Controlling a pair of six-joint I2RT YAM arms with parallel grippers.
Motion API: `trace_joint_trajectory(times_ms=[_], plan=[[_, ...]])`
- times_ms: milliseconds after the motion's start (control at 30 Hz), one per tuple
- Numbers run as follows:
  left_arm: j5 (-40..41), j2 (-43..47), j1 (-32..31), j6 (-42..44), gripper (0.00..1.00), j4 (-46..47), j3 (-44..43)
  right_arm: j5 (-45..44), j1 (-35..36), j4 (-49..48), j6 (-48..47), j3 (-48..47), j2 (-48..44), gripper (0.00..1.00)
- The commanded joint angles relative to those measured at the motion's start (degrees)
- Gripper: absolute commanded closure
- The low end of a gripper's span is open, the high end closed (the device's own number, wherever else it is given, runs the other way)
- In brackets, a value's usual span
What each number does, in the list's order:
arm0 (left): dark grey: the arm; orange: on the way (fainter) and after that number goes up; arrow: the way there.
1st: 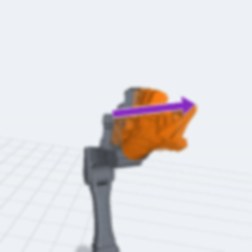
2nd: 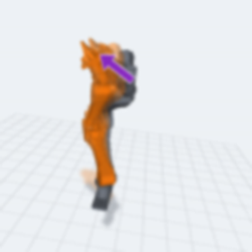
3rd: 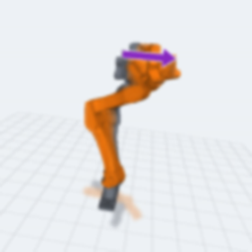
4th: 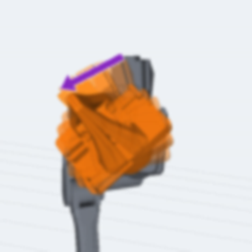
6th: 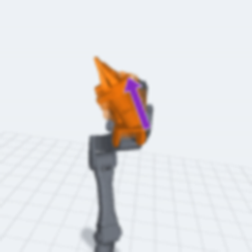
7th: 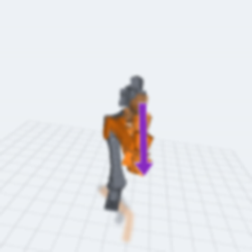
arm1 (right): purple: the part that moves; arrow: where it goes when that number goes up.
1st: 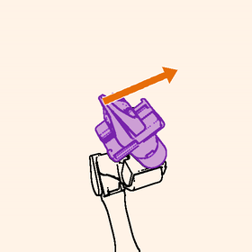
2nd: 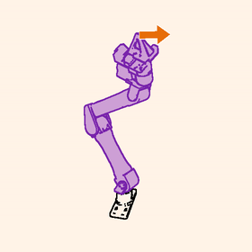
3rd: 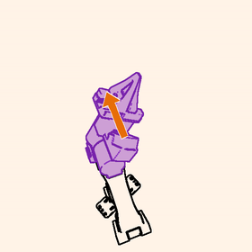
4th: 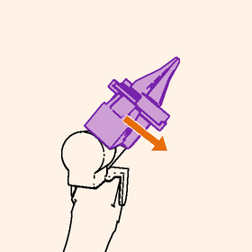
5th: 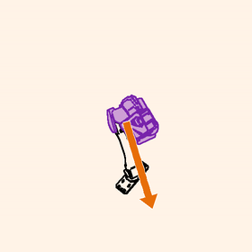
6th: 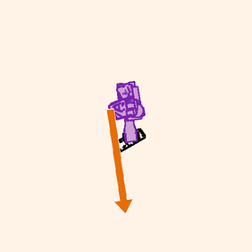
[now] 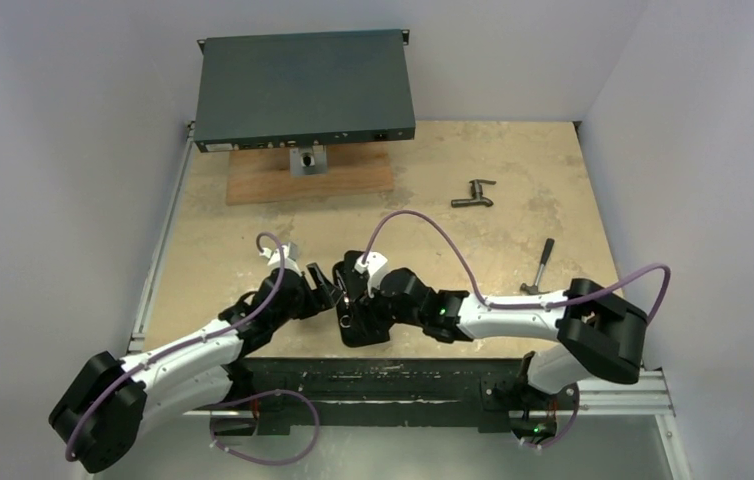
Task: Sort the hair-cutting tools
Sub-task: Adjust the hairdressing tool bag at the center of the board, then close the hairdressing tool bag at the center of the board.
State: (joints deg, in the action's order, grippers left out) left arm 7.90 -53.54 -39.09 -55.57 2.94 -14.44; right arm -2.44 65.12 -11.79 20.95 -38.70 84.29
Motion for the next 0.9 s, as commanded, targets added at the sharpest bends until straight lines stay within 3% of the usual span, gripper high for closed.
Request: trace_joint_trajectory(times_ms=[0, 333, 667, 767, 867], plan=[[2.0, -0.5, 1.1, -1.5, 0.3, 3.7, 0.2, -0.7, 0.4, -1.1, -0.9, 0.1, -6.3, 0.4], [-0.4, -5.6, 2.3, -2.4, 0.3, 7.6, -0.8, -12.2, -0.8, -2.5, 7.0, 8.0, -18.3, 0.41], [-1.5, -8.4, 2.7, -2.0, 0.32, 8.6, -1.4, -18.4, -11.9, 3.9, 13.9, 15.1, -35.5, 0.4], [-1.9, -9.1, 2.8, -2.1, 0.32, 9.0, -1.5, -24.2, -13.6, 10.3, 18.3, 14.3, -35.8, 0.4], [-2.2, -9.5, 2.8, -2.1, 0.33, 9.2, -1.5, -23.5, -16.2, 12.7, 22.5, 15.1, -33.6, 0.43]])
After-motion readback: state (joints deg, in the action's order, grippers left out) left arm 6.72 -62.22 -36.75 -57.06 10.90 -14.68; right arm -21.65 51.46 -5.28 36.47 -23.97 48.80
